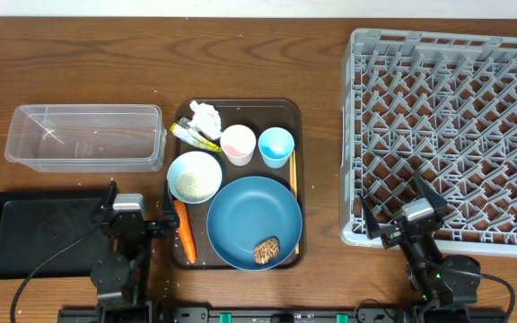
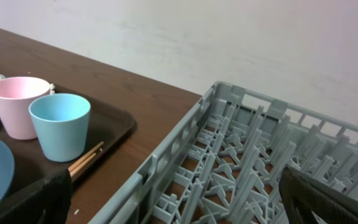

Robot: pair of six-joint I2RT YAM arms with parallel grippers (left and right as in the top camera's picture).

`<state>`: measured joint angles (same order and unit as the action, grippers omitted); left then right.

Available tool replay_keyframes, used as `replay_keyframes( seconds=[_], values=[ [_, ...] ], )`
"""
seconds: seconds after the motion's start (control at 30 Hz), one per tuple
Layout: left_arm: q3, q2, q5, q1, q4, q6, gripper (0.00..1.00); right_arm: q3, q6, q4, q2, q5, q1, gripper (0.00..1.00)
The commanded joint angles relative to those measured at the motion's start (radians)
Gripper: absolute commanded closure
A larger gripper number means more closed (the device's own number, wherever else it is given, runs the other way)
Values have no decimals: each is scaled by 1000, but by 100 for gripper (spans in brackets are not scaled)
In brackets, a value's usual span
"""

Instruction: Sort waste into correct bins and load items into the dishwasher rack

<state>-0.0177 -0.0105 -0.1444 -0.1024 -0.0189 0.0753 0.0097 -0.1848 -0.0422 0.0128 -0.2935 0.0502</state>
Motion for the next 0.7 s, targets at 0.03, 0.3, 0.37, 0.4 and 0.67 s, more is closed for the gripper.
replay_keyframes(
  seconds=[0.03, 0.3, 0.37, 0.4, 0.67],
  values=[
    [14, 6, -2, 3, 9, -1, 2, -4, 32, -4, 2, -17, -16, 1],
    [14, 6, -3, 3, 36, -2, 2, -4, 46, 12, 2, -21, -16, 1],
    [14, 6, -39, 3, 24, -2, 2, 0, 105, 42, 2, -32, -16, 1],
    [13, 6, -71, 3, 16, -2, 2, 9, 146, 52, 2, -32, -16, 1],
    [-143, -59, -204, 3, 40, -73, 2, 229, 233, 19, 100, -30, -16, 1]
  ],
)
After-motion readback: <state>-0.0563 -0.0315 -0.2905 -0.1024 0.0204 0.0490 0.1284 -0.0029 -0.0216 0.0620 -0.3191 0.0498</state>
